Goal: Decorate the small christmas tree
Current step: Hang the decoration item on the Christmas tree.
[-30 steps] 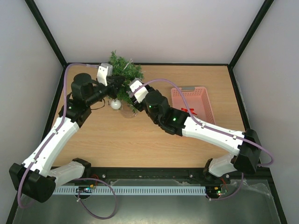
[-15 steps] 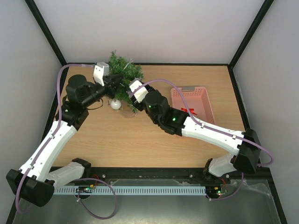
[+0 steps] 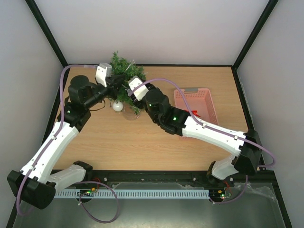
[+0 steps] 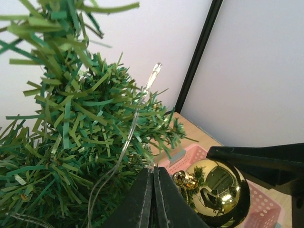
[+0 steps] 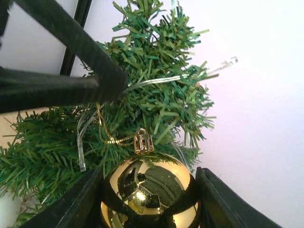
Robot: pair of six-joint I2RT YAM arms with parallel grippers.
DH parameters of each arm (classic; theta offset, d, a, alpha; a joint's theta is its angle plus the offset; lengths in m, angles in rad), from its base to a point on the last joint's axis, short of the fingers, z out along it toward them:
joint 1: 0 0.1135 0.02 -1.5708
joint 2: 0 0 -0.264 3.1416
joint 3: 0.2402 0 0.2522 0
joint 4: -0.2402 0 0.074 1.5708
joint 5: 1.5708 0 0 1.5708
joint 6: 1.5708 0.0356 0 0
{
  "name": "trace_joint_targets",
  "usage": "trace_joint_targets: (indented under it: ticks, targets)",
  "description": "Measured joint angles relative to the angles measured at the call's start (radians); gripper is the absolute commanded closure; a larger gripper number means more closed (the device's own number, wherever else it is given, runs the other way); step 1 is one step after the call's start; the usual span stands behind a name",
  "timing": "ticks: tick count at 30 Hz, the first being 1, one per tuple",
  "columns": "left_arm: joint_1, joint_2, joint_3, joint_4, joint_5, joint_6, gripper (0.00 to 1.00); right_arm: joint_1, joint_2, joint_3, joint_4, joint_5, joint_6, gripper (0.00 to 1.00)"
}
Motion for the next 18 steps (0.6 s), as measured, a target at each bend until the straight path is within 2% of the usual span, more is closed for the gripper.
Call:
trace_joint_targets:
  ticks: [6, 18]
  targets:
    - [0.007, 0.037, 0.0, -0.007, -0.01, 0.02, 0.98, 0.0, 0.063, 0.059, -0.014, 0.013, -0.018, 0.62]
    - [0.018, 0.04, 0.0, -0.006, -0.015, 0.024, 0.98, 0.0, 0.082, 0.06, -0.037, 0.027, -0.029, 0.62]
